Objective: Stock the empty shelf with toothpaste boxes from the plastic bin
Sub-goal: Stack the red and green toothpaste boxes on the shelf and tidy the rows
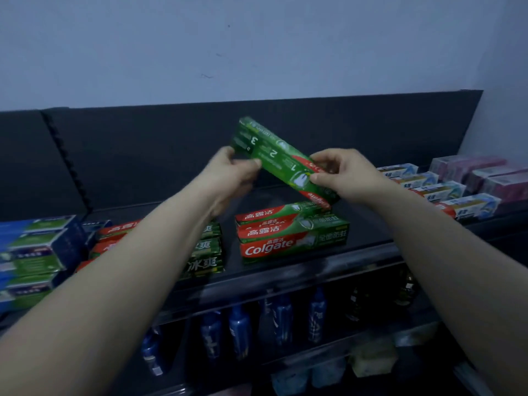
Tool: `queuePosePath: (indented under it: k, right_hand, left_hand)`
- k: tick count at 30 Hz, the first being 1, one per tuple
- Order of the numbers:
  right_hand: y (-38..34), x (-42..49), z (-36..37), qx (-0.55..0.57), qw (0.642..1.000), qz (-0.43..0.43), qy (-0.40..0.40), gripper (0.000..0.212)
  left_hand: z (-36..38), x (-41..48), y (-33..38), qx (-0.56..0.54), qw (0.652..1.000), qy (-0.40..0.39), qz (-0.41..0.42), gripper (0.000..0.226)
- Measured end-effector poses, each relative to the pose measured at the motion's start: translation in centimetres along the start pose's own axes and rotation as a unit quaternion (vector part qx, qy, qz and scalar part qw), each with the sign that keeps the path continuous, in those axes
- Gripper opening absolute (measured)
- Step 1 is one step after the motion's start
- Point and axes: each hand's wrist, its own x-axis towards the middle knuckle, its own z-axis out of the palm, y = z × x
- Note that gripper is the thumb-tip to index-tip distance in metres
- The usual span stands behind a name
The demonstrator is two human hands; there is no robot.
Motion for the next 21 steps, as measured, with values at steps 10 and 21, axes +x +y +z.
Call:
queuePosePath:
  k: [10,21]
  right_hand:
    - [2.7,6.2,0.7,-0.282,0.951,-0.084,-0.092,0.044]
    - [5.6,7.9,2.2,-0.241,0.939,0.011,-0.245,0.043]
  left_hand:
    - [-3.7,0.5,-2.9,0.386,0.921,0.025,0.036,0.056]
    - [-3.4,-1.5,-3.5,0.425,0.898,0.086,0.074,0.041]
